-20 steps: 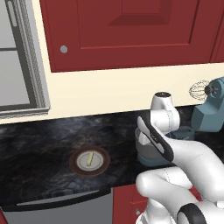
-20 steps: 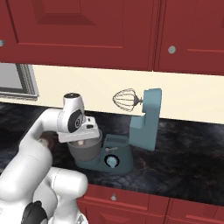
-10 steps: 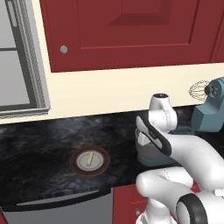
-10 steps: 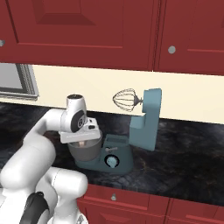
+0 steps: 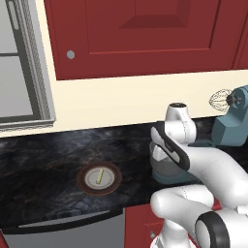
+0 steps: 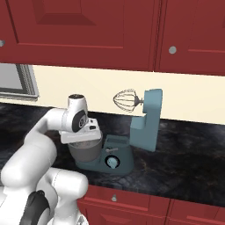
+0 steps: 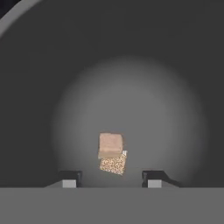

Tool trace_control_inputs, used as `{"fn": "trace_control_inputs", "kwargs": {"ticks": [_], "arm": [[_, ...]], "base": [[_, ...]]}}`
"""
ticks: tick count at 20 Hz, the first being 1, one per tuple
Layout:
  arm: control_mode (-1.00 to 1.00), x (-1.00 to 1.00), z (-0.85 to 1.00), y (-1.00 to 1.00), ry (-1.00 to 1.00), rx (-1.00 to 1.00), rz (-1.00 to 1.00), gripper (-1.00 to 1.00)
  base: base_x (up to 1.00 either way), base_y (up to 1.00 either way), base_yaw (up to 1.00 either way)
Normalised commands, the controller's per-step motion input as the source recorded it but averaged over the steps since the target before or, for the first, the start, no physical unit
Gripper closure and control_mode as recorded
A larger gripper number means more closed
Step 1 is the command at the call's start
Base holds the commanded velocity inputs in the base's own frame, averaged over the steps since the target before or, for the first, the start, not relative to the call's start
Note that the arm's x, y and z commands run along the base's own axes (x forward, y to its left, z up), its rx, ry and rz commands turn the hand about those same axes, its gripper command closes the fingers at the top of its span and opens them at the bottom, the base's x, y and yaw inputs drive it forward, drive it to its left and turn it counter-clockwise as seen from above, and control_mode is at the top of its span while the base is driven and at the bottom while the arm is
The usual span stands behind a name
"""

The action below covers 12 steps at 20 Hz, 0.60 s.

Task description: Add butter and sugar cubes to the stand mixer bowl and then turn on the stand mixer to begin making frosting.

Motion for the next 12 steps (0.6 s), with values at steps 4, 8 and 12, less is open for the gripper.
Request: {"fn": "trace_control_inputs", "kwargs": {"ticks": [4, 8, 12], "arm": [[-1.0, -0.14, 0.34, 0.11, 0.0, 0.0, 0.0, -1.0], [-1.0, -0.2, 0.53, 0.25, 0.0, 0.0, -0.05, -1.0], [-1.0, -0.3, 0.45, 0.26, 0.0, 0.0, -0.14, -1.0]], "base": [[0.0, 0.0, 0.0], [0.0, 0.0, 0.0], [0.0, 0.0, 0.0]]}}
